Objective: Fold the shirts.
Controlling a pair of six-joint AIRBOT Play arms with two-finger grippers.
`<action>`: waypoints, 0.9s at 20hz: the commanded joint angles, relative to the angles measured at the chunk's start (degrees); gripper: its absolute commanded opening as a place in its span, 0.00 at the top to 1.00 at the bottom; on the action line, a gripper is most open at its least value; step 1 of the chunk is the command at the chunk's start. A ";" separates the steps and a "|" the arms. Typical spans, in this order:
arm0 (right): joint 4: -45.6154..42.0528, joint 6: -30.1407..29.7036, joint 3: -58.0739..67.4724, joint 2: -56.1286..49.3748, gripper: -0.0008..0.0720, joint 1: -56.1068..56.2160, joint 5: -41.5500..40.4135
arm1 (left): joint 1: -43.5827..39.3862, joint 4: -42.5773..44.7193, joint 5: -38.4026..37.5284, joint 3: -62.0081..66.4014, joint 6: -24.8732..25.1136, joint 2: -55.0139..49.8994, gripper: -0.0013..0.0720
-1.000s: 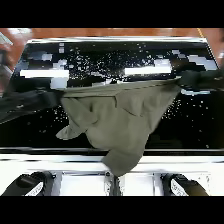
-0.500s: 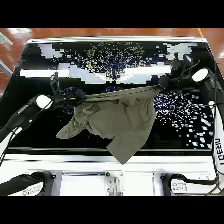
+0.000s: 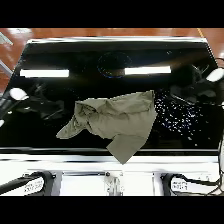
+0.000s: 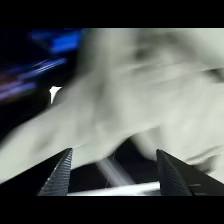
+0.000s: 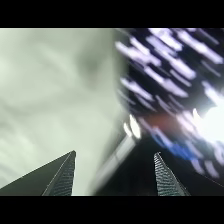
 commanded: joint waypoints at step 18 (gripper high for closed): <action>14.23 -6.45 -20.41 4.48 0.08 -5.18 -1.90 | 16.65 -5.44 1.86 -13.57 13.60 -7.15 0.07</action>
